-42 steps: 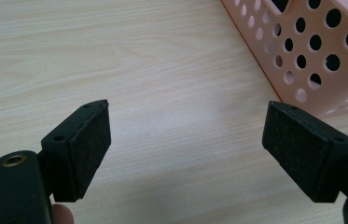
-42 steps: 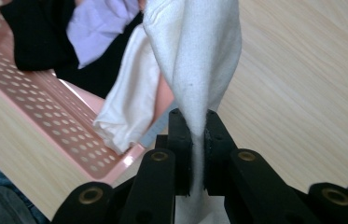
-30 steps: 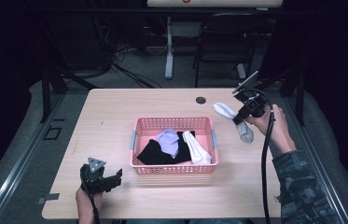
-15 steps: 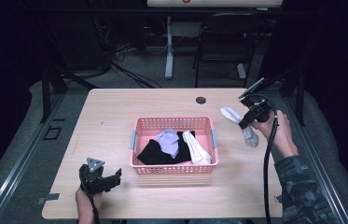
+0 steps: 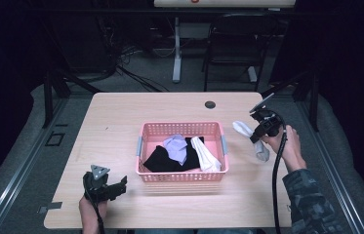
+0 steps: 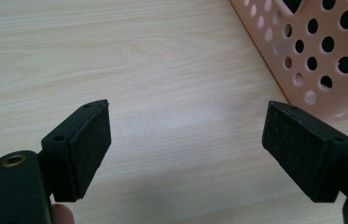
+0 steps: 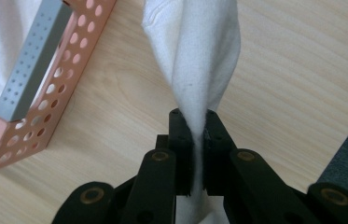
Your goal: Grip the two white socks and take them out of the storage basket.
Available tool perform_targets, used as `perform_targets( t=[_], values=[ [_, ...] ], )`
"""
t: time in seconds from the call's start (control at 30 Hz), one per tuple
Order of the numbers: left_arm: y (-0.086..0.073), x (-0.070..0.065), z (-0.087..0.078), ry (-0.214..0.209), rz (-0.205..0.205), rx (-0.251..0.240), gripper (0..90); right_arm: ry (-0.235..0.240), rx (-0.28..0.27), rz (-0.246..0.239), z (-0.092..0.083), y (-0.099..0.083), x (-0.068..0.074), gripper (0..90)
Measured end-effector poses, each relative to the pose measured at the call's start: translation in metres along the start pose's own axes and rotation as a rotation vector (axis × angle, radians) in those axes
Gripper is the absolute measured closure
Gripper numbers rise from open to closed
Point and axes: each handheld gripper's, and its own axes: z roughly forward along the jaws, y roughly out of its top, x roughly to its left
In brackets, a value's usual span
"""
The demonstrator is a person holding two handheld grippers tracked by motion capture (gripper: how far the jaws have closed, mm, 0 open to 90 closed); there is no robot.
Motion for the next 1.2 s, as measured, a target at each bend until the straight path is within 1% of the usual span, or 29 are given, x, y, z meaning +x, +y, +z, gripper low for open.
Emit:
perform_targets(
  t=[0.07,0.13,0.2,0.23,0.27,0.33,0.37,0.4,0.43,0.47,0.5,0.53,0.57,0.6,0.63,0.67,0.7,0.73,0.77,0.8,0.83,0.87,0.9,0.93,1.03,1.07,1.1,1.17,1.2],
  values=[
    [0.0,-0.001,0.001,-0.001,-0.003,-0.001,15.5,-0.006,0.023,-0.004,0.008,-0.001,0.0,85.0],
    [0.0,-0.001,0.0,0.001,-0.003,-0.001,15.5,-0.008,0.036,0.005,0.016,0.0,-0.001,84.8],
    [0.0,-0.001,-0.001,0.004,0.002,-0.006,15.8,-0.008,0.028,0.013,0.023,-0.002,-0.002,84.6],
    [0.0,-0.001,-0.002,0.002,0.007,-0.006,15.7,0.006,0.027,0.013,0.026,-0.004,-0.002,84.3],
    [0.0,-0.001,-0.003,0.003,0.003,-0.009,15.4,0.007,0.029,0.01,0.029,-0.005,-0.002,83.9],
    [-0.001,-0.001,-0.003,0.005,0.002,-0.004,15.5,-0.004,0.045,0.012,0.037,-0.007,-0.002,82.8],
    [-0.001,-0.001,-0.002,0.004,0.006,-0.001,15.6,-0.006,0.046,0.022,0.039,-0.009,-0.002,82.5],
    [0.0,-0.001,-0.002,0.003,0.007,-0.006,15.6,0.002,0.053,0.016,0.041,-0.01,-0.003,82.2],
    [0.0,-0.001,-0.002,0.003,0.007,-0.008,15.6,0.002,0.049,0.024,0.044,-0.011,-0.002,80.6],
    [0.0,-0.001,-0.001,0.004,0.006,-0.01,15.5,-0.007,0.057,0.018,0.045,-0.012,-0.002,78.6],
    [0.0,-0.001,0.0,0.003,0.003,-0.006,15.5,-0.008,0.051,0.023,0.046,-0.014,-0.002,75.0],
    [0.0,0.0,0.0,0.001,0.005,0.001,15.7,-0.01,0.068,0.01,0.045,-0.013,-0.004,68.6],
    [0.001,0.0,0.001,-0.001,0.005,-0.003,15.7,-0.018,0.094,0.0,0.044,-0.013,-0.005,62.7],
    [0.001,0.0,0.001,-0.001,0.0,-0.008,15.6,-0.015,0.053,0.032,0.046,-0.015,-0.004,56.7],
    [0.002,0.0,0.001,-0.002,0.011,-0.004,15.6,-0.008,0.046,0.04,0.046,-0.016,-0.004,51.3],
    [0.002,-0.001,0.001,-0.004,0.01,-0.007,15.7,0.008,0.052,0.033,0.045,-0.017,-0.005,46.8],
    [0.002,-0.001,0.001,-0.004,0.01,-0.007,15.5,0.003,0.043,0.038,0.044,-0.018,-0.004,41.5],
    [0.001,-0.001,0.001,-0.007,0.01,-0.006,15.5,0.003,0.042,0.032,0.043,-0.019,-0.003,37.2],
    [0.001,-0.001,0.001,-0.007,0.01,-0.005,15.5,0.014,0.032,0.027,0.04,-0.019,-0.002,35.5],
    [0.001,0.0,0.001,-0.005,0.01,-0.004,15.5,0.02,0.022,0.019,0.037,-0.019,0.0,30.2],
    [0.001,0.0,0.001,-0.002,0.004,-0.006,15.6,0.017,0.025,0.006,0.033,-0.019,0.001,26.2],
    [0.001,0.0,0.0,-0.001,0.003,-0.01,15.7,0.029,0.015,0.006,0.03,-0.019,0.003,23.7],
    [0.002,0.0,0.0,0.0,0.011,-0.008,15.6,0.043,0.012,-0.008,0.026,-0.018,0.004,19.5],
    [0.002,0.0,0.0,0.002,0.011,-0.009,15.6,0.043,0.006,-0.021,0.021,-0.016,0.006,16.4],
    [0.002,-0.001,0.0,-0.003,0.012,-0.009,15.5,0.044,-0.005,-0.052,0.007,-0.014,0.014,13.0],
    [0.002,-0.001,0.001,-0.002,0.012,-0.007,15.5,0.058,-0.014,-0.064,0.002,-0.013,0.016,12.0],
    [0.001,0.0,0.001,-0.004,0.01,-0.002,15.5,0.046,-0.007,-0.08,-0.003,-0.011,0.018,10.3],
    [0.001,0.001,0.0,-0.003,0.008,-0.01,15.6,0.042,-0.017,-0.088,-0.01,-0.007,0.024,7.9],
    [0.001,0.001,-0.001,-0.002,0.008,-0.014,15.5,0.037,-0.021,-0.105,-0.013,-0.005,0.026,7.1]
  ],
)
